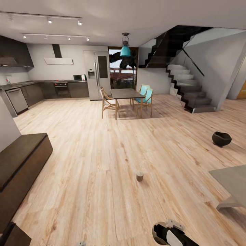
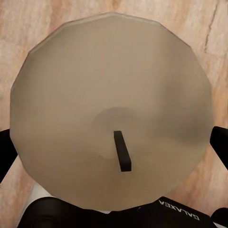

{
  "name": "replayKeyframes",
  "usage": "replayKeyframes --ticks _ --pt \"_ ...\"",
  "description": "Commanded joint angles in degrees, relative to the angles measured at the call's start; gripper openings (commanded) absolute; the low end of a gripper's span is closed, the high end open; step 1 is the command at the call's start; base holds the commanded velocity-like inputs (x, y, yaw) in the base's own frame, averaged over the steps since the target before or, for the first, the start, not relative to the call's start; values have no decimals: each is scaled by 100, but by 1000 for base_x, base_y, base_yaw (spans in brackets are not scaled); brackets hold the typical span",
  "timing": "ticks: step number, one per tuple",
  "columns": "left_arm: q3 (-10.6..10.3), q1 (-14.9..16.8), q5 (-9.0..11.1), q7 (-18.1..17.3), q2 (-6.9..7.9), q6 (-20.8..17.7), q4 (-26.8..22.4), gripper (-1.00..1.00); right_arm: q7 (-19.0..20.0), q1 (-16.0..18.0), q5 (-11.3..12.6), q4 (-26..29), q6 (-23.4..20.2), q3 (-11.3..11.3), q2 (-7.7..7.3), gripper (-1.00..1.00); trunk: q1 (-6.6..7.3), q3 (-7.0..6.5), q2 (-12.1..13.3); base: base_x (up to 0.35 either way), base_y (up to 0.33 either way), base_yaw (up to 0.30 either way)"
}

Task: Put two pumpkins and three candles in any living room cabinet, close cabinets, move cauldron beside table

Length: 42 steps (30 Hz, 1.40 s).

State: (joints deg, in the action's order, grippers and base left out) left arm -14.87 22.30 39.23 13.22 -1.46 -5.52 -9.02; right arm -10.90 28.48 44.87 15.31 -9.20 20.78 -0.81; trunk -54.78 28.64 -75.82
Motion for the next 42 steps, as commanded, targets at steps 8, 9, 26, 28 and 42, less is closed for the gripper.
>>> replayKeyframes --ticks 8,9,26,28,42 --pt "-51 3 24 50 -3 -28 -12 -100 -44 0 39 19 -29 48 -7 -100 0 6 -3 0 0 289" --pt "-51 3 24 49 -3 -28 -12 -100 -44 0 39 19 -29 48 -7 -100 0 6 -3 0 0 289" --pt "-59 3 11 49 -46 -28 -12 -100 -44 0 39 23 -29 48 -7 -100 44 -30 77 0 0 261" --pt "-59 3 8 49 -47 -28 -12 -100 -43 0 39 24 -29 48 -7 -100 88 -66 157 0 0 40" --pt "-60 -6 0 49 -61 -28 7 -100 -44 0 39 25 -29 48 -8 -100 396 -318 719 0 0 4"
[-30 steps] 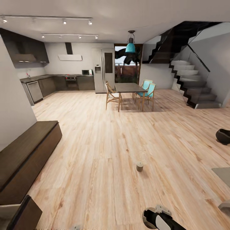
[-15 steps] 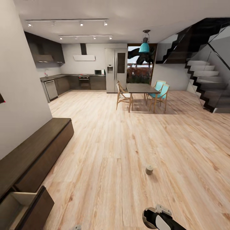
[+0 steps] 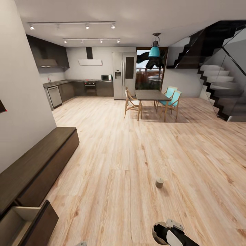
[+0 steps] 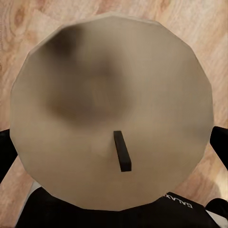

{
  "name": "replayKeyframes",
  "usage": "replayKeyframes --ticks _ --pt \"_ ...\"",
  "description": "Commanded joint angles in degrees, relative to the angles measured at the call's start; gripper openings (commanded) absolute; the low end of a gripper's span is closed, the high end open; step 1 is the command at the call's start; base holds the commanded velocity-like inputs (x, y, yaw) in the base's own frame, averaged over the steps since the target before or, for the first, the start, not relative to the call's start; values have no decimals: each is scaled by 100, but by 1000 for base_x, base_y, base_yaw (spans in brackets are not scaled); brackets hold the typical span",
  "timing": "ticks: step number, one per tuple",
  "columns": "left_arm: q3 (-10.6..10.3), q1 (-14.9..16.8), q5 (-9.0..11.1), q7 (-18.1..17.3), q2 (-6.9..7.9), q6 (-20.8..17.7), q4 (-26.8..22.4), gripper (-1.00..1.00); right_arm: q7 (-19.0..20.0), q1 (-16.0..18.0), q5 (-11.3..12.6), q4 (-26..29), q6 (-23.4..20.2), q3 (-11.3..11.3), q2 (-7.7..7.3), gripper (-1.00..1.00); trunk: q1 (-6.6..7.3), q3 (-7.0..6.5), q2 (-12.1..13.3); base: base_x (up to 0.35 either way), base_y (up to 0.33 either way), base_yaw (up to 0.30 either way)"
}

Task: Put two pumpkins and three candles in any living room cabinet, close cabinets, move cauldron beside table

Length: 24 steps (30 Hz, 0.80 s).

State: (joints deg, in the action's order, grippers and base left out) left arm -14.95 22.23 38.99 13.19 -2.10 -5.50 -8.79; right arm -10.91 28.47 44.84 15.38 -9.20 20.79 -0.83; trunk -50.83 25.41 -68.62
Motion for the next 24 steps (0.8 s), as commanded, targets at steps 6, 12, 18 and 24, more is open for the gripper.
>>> replayKeyframes --ticks 6,12,18,24 --pt "-52 1 4 52 -18 -30 -1 -100 -42 1 42 17 -29 48 -8 -100 132 -102 238 0 0 0" --pt "-52 2 3 52 -19 -30 0 -100 -42 1 42 17 -29 48 -7 -100 264 -210 479 0 0 0" --pt "-54 2 3 55 6 -30 0 -100 -42 1 42 12 -19 47 -18 -100 396 -318 720 0 0 0" --pt "-86 1 -36 52 52 24 267 -100 -41 1 44 -441 373 48 -15 -100 528 -425 960 0 0 0"
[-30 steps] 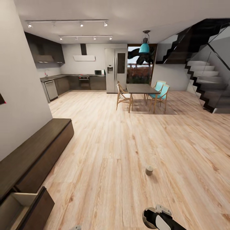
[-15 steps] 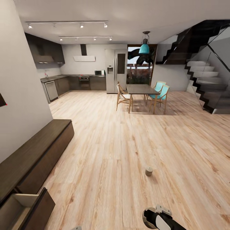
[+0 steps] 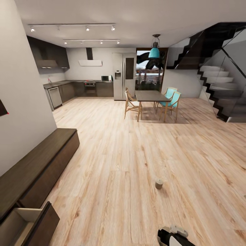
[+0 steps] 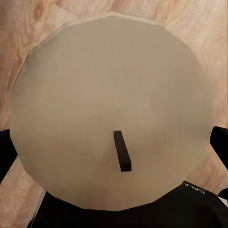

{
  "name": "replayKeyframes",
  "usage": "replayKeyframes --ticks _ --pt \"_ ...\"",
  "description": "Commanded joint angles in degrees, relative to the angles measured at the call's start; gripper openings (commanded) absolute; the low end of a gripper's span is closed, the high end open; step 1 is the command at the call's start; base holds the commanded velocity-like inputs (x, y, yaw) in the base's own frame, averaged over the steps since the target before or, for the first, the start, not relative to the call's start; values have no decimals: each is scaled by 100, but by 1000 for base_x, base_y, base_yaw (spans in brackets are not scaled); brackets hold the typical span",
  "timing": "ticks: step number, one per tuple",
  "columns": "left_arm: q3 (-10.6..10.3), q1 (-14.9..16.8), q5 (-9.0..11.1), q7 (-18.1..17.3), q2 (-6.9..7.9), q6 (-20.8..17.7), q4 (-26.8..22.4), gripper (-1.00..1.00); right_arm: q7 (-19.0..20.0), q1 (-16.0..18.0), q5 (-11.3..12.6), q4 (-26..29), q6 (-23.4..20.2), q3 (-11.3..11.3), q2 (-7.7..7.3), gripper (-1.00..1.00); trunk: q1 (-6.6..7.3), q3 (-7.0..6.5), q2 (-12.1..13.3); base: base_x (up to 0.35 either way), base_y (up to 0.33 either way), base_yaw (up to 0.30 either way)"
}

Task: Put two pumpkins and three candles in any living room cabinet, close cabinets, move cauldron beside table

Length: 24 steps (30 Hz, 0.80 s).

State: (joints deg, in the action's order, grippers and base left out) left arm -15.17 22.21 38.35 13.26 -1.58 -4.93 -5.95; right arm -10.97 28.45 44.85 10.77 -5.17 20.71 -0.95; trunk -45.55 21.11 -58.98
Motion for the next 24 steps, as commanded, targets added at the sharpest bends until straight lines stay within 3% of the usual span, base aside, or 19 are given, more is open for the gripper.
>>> replayKeyframes --ticks 1,5,9,17,20,24 --pt "-88 3 21 45 12 110 123 -100 -32 3 45 -188 184 56 -2 -100 22 -13 37 0 0 0" --pt "-266 2 15 44 20 624 411 -100 -29 -119 35 -627 681 56 49 -100 110 -85 198 0 0 0" --pt "-545 -102 15 45 39 915 492 -100 -31 -527 32 -752 1315 51 83 -100 198 -157 358 0 0 0" --pt "-640 -534 14 41 115 1536 507 -100 -8 -1345 51 -847 2405 49 86 -100 374 -301 679 0 0 0" --pt "-654 -654 13 7 120 1615 507 -100 133 -1471 50 -977 2630 51 91 -100 440 -355 799 0 0 0" --pt "-915 -917 9 -394 214 1657 507 -100 772 -1554 43 -1294 2894 47 87 -100 528 -426 960 0 0 0"
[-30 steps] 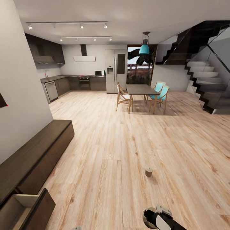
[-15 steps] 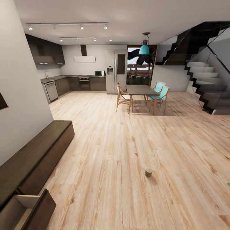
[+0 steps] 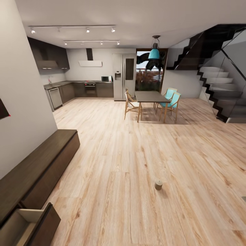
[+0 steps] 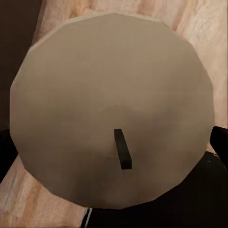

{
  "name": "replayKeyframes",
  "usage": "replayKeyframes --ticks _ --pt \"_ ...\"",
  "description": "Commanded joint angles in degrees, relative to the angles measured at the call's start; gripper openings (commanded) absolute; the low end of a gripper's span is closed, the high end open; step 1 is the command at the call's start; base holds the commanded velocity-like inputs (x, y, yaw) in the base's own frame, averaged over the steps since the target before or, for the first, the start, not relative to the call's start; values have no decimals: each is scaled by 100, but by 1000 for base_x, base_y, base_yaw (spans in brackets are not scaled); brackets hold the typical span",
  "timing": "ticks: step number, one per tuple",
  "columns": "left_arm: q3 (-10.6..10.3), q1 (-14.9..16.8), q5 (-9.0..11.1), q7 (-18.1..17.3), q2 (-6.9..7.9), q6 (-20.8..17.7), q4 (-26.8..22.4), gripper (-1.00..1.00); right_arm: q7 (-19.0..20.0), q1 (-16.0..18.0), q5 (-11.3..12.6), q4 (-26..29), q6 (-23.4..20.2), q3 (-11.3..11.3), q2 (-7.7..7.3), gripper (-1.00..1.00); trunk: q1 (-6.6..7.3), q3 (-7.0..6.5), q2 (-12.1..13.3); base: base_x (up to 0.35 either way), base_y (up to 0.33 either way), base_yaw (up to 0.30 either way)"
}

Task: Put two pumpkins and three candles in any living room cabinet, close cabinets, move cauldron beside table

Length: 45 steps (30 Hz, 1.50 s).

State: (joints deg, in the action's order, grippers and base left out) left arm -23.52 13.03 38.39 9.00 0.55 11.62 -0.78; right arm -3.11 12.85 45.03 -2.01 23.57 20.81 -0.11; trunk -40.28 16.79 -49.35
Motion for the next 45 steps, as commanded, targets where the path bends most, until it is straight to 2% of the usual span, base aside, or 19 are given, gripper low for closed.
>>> replayKeyframes --ticks 1,3,6,10,15,25,31,36,45 --pt "-149 -40 7 -38 49 5 -10 -100 62 1 20 -32 80 37 2 -100 22 -12 37 0 0 0" --pt "-240 -114 11 -126 115 9 -10 -100 152 -11 16 -57 197 43 0 -100 66 -48 117 0 0 0" --pt "-280 -225 14 -159 137 88 -10 -100 184 -17 21 -67 310 39 3 -100 132 -102 237 0 0 0" --pt "-291 -385 12 -168 152 195 -10 -100 187 -19 46 -76 511 37 17 -100 220 -174 398 0 0 0" --pt "-293 -507 19 -171 152 217 -10 -100 185 -19 75 -86 564 34 25 -100 329 -264 598 0 0 0" --pt "-285 -529 80 -163 149 226 -25 -100 160 -19 127 -89 540 12 27 -100 329 -264 598 0 0 24" --pt "-287 -529 22 -164 87 273 -74 -100 145 -19 129 -89 527 11 28 -100 329 -264 598 0 0 259" --pt "-285 -530 27 -169 65 486 -34 -100 136 -19 129 -89 520 11 36 -100 329 -264 598 -6 -9 286" --pt "-285 -530 33 -166 14 507 -26 -100 126 -19 129 -89 517 11 37 -100 329 -264 598 -55 -68 289"
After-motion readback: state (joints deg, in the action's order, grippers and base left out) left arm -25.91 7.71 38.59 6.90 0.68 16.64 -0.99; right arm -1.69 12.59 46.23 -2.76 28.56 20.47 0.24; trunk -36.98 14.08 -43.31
